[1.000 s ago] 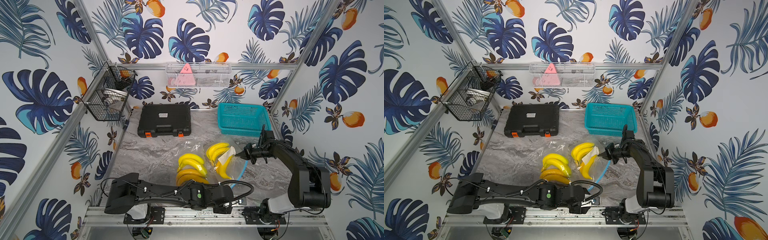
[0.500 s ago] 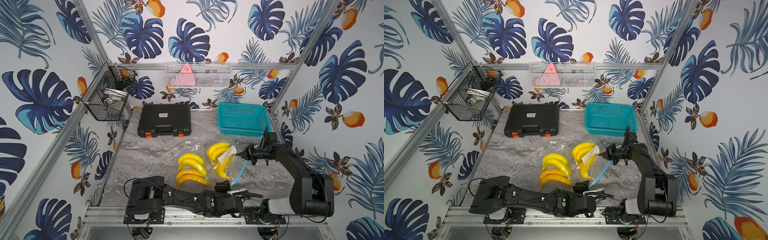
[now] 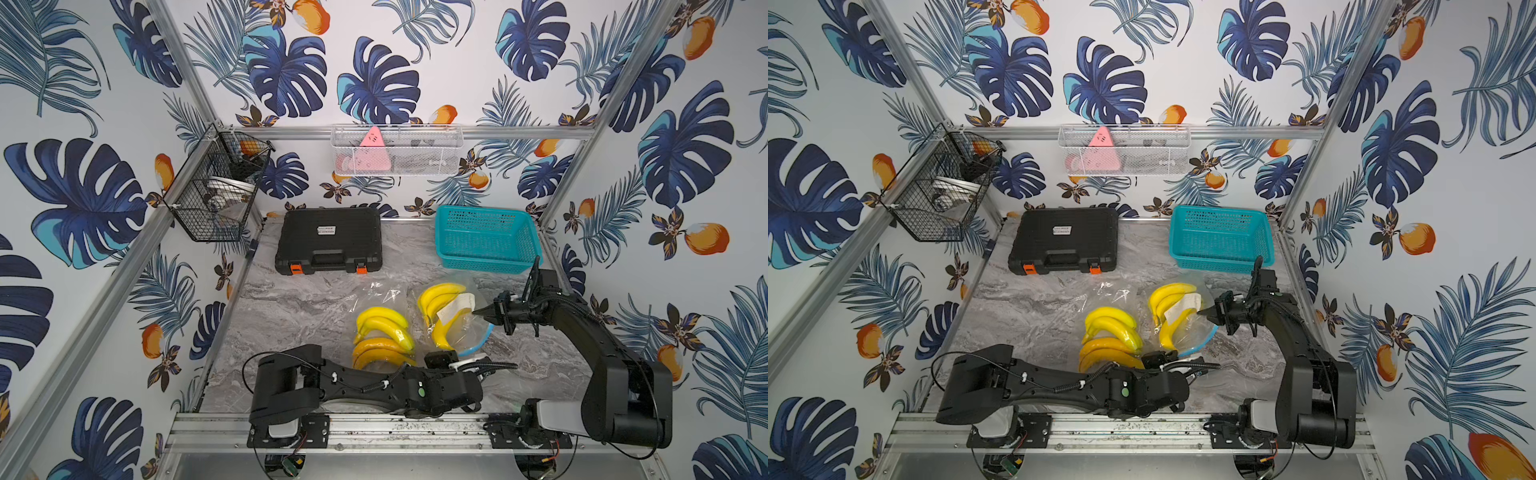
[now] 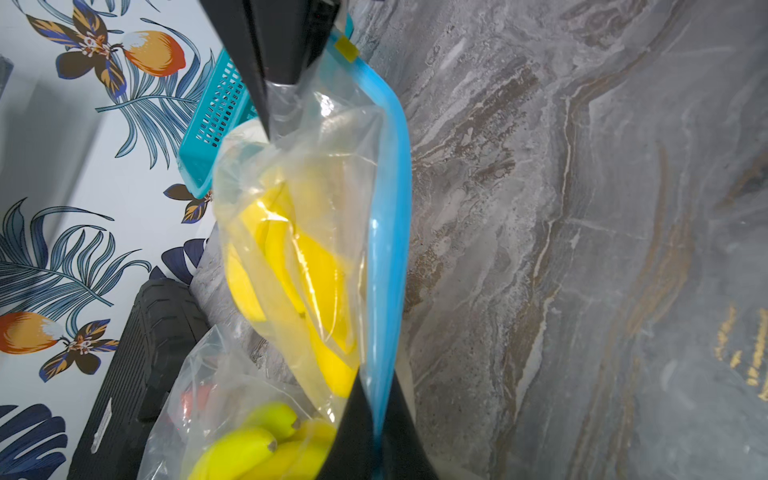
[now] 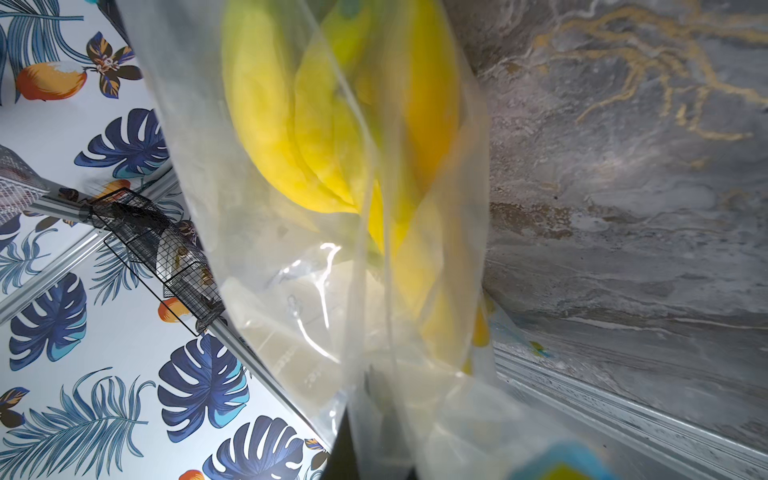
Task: Open the zip-top bag and take out the banana
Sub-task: Pick up the zipper food storage bag at the center of the board.
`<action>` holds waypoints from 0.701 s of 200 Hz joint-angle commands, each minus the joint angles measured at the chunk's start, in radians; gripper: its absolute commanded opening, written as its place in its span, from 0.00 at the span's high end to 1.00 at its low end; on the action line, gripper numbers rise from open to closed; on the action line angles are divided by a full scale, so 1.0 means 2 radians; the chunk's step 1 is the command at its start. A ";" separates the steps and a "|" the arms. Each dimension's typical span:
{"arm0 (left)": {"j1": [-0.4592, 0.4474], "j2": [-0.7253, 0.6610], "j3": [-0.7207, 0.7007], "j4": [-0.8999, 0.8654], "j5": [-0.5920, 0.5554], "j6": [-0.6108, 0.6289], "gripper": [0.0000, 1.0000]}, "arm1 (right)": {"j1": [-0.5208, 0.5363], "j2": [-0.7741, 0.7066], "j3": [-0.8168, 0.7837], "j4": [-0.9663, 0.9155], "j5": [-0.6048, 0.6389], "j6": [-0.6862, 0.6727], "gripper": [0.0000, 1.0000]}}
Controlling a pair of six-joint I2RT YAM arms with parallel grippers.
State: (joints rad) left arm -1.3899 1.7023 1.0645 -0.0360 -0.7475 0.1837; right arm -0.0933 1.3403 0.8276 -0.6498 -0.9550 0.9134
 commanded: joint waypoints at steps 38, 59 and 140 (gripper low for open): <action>0.062 -0.092 -0.012 -0.012 0.131 0.015 1.00 | -0.070 -0.016 0.080 -0.022 0.004 -0.031 0.09; 0.095 -0.130 -0.011 -0.038 0.194 0.026 1.00 | -0.115 -0.033 0.127 0.014 0.019 -0.061 0.00; 0.237 -0.131 0.114 -0.163 0.375 0.024 1.00 | -0.110 -0.045 0.065 0.146 0.090 -0.296 0.11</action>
State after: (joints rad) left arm -0.9760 1.4078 1.2163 -0.2794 -0.1299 0.2337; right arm -0.3328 1.2625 1.0065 -0.4339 -0.7864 0.5194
